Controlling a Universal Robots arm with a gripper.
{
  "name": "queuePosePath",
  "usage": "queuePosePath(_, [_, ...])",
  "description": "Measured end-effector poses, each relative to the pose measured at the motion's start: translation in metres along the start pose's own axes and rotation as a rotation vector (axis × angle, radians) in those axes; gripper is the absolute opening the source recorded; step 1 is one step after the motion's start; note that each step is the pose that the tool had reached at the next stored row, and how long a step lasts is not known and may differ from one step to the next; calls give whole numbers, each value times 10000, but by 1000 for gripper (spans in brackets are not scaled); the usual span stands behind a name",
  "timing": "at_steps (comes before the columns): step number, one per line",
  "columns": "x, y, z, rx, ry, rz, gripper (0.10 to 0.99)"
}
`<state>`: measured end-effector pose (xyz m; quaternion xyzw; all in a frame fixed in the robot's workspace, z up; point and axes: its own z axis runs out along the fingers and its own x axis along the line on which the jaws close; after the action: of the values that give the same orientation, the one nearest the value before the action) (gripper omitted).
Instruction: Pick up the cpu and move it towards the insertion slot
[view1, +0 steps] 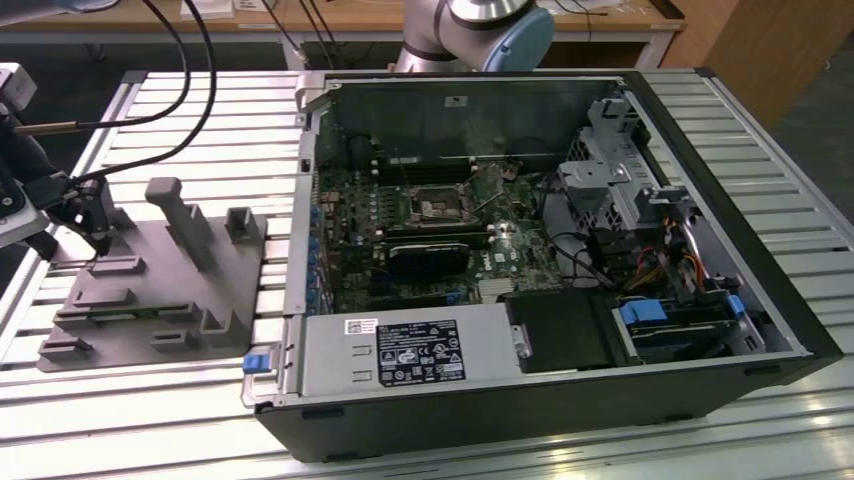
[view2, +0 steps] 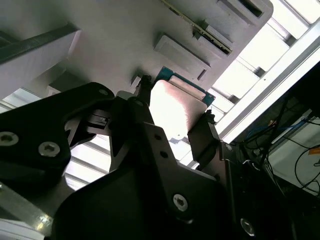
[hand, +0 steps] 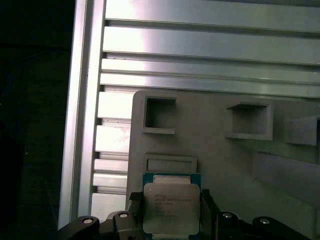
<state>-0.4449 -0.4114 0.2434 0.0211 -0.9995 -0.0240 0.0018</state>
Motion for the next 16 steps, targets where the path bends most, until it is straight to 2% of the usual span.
queuePosePath(16, [0,4,-96,1,2,0,545])
